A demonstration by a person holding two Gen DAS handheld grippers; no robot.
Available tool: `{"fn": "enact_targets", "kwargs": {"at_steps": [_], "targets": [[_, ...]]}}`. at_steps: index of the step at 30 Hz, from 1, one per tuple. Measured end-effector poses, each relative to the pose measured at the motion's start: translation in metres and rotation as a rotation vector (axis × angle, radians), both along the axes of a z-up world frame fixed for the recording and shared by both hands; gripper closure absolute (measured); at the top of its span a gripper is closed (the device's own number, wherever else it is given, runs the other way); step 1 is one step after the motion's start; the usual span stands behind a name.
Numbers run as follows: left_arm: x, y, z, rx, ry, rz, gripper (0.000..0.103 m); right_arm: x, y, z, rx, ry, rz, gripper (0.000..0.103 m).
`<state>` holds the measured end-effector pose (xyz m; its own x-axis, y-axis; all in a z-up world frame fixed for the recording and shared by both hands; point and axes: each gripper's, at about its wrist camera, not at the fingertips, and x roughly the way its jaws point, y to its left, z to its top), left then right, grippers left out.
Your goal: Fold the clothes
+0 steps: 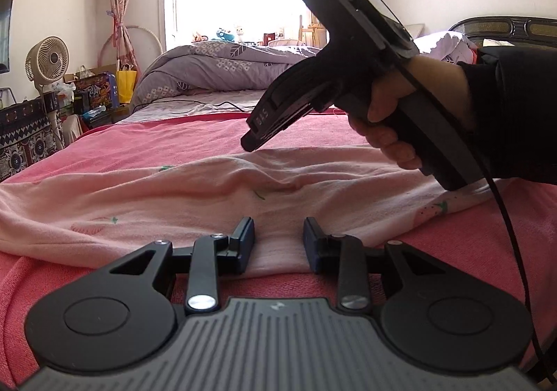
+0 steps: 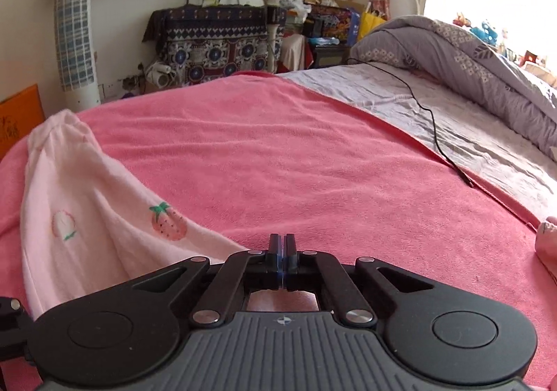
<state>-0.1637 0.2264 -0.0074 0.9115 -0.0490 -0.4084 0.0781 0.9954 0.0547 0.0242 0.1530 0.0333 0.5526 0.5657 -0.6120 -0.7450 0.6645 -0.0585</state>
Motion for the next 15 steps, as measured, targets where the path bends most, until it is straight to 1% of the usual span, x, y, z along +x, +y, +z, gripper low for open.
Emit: {"fn": "enact_targets", "kwargs": {"at_steps": [1,4,5,6,7,8,9,10,11,12,13,15], "targets": [[0.0,0.0,0.0,0.0,-0.001,0.0,0.064,0.005,-0.004,0.004,0.021,0.022,0.006,0.1],[0.0,0.0,-0.001,-0.002,-0.004,0.0,0.064,0.014,-0.013,0.012,0.051,0.123,0.086,0.09],[-0.001,0.0,-0.001,-0.002,-0.005,0.0,0.064,0.015,-0.014,0.013,0.054,0.157,0.118,0.079],[-0.001,0.001,-0.001,-0.003,-0.006,0.001,0.064,0.014,-0.012,0.011,0.024,0.163,0.142,0.072],[-0.001,0.001,-0.001,-0.003,-0.007,0.001,0.064,0.01,-0.007,0.007,-0.025,0.151,0.162,0.055],[-0.001,0.001,-0.002,-0.004,-0.008,0.001,0.064,0.005,-0.001,0.001,-0.079,0.138,0.179,0.049],[-0.001,0.001,-0.002,-0.005,-0.008,0.001,0.064,-0.001,0.002,-0.003,-0.101,0.122,0.19,0.05],[0.0,0.002,-0.002,-0.007,-0.008,0.001,0.065,-0.008,0.003,-0.007,-0.099,0.103,0.198,0.061],[0.0,0.002,-0.002,-0.007,-0.009,0.001,0.064,-0.013,0.004,-0.008,-0.093,0.098,0.212,0.085],[0.001,0.001,-0.002,-0.008,-0.01,0.001,0.064,-0.018,0.005,-0.007,-0.09,0.095,0.215,0.095],[0.001,0.001,-0.002,-0.008,-0.011,0.001,0.064,-0.025,0.007,-0.006,-0.093,0.074,0.204,0.097],[0.002,0.002,-0.003,-0.01,-0.014,0.002,0.065,-0.034,0.008,-0.003,-0.089,0.028,0.178,0.098]]}}
